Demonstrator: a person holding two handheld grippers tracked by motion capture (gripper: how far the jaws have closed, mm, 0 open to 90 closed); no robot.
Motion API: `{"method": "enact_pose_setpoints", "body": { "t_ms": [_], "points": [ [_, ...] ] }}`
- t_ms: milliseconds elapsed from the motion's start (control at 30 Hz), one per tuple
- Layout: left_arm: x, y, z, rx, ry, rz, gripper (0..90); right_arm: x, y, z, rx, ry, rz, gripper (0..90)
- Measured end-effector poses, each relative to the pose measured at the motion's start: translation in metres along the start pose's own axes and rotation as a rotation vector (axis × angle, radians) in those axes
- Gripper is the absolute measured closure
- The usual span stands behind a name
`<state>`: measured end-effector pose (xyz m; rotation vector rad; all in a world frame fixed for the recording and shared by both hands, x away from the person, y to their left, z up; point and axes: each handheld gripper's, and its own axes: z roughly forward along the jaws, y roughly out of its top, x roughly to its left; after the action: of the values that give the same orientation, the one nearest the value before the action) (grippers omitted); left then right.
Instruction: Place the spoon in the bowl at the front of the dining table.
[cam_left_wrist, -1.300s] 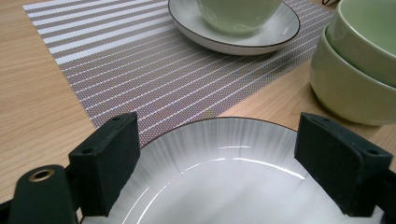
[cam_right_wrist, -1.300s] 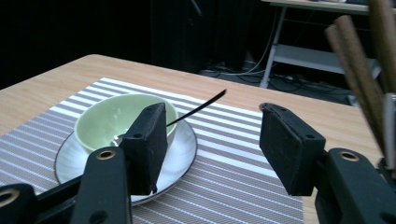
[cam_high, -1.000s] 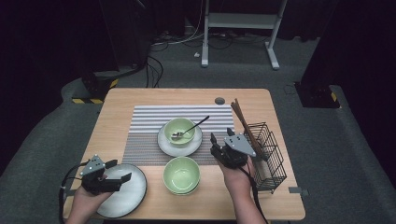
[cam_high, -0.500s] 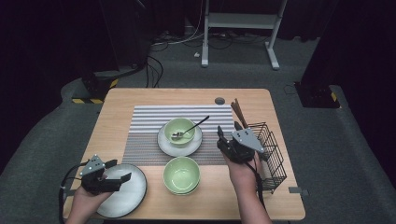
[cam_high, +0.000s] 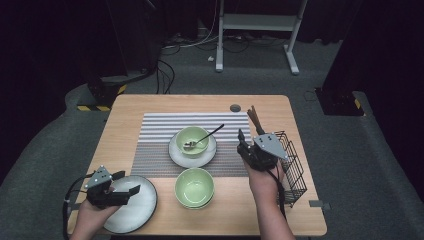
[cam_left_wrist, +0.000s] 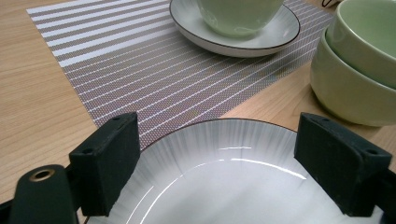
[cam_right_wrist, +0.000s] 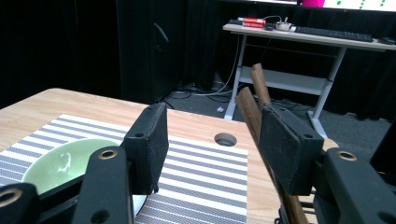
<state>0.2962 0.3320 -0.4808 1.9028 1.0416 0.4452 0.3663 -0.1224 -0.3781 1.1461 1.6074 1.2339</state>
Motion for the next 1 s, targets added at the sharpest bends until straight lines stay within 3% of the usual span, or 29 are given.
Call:
{"method": "enact_pose_setpoints", "body": {
  "t_ms": [500,1000],
  "points": [
    [0.0,0.0,0.0,0.0,-0.002,-0.002,14.8,-0.012,0.013,0.01,0.008,-0.032,0.016,46.3],
    [0.0,0.0,0.0,0.002,0.0,-0.005,14.8,-0.02,0.009,0.033,0.045,-0.065,0.032,54.7]
  ]
}}
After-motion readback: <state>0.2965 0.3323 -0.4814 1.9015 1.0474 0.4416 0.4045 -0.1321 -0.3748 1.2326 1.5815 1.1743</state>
